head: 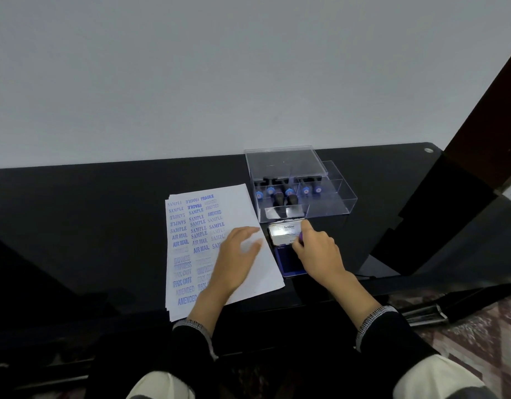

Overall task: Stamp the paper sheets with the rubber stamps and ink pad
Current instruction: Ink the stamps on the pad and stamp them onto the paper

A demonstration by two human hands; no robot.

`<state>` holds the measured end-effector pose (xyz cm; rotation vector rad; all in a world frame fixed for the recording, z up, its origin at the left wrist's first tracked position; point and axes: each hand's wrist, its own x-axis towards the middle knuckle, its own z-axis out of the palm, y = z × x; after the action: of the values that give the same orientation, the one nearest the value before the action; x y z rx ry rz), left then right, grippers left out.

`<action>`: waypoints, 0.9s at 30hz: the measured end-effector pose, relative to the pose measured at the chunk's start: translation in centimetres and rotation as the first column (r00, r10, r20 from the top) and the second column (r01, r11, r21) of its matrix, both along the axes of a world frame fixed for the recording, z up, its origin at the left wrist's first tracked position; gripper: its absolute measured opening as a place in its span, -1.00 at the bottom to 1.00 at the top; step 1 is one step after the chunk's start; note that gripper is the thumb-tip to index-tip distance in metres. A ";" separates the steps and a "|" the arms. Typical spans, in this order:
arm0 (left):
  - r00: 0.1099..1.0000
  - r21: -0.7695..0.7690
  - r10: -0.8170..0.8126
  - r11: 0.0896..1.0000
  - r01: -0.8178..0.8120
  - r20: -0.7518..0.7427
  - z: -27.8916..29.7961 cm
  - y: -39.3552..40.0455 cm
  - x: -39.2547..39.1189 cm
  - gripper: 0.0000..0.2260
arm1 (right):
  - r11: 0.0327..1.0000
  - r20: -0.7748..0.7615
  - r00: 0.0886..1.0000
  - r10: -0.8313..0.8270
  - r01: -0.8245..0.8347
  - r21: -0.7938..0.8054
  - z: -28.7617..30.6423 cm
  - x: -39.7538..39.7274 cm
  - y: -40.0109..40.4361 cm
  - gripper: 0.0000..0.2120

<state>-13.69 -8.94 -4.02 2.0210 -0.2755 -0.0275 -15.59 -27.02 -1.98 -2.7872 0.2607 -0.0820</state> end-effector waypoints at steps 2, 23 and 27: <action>0.974 0.014 0.226 0.974 -0.226 0.036 0.4 1.7 0.6 -0.81 | 0.999 0.008 1.000 -0.002 0.002 -0.043 -0.1 -0.1 0.3 -0.93; 0.872 0.511 0.489 0.758 -0.406 -0.033 -0.4 9.6 2.9 -0.61 | 0.998 0.035 0.998 -0.047 0.048 -0.051 -0.4 -0.3 0.5 -0.89; 0.797 0.390 0.576 0.786 -0.480 -0.180 0.3 9.3 3.6 -0.74 | 0.998 0.038 0.998 -0.047 0.049 -0.042 -0.5 -0.4 0.5 -0.89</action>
<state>-10.05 0.40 -3.71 2.3222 0.5385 -0.0127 -16.03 -26.53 -2.44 -2.8191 0.3205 -0.1528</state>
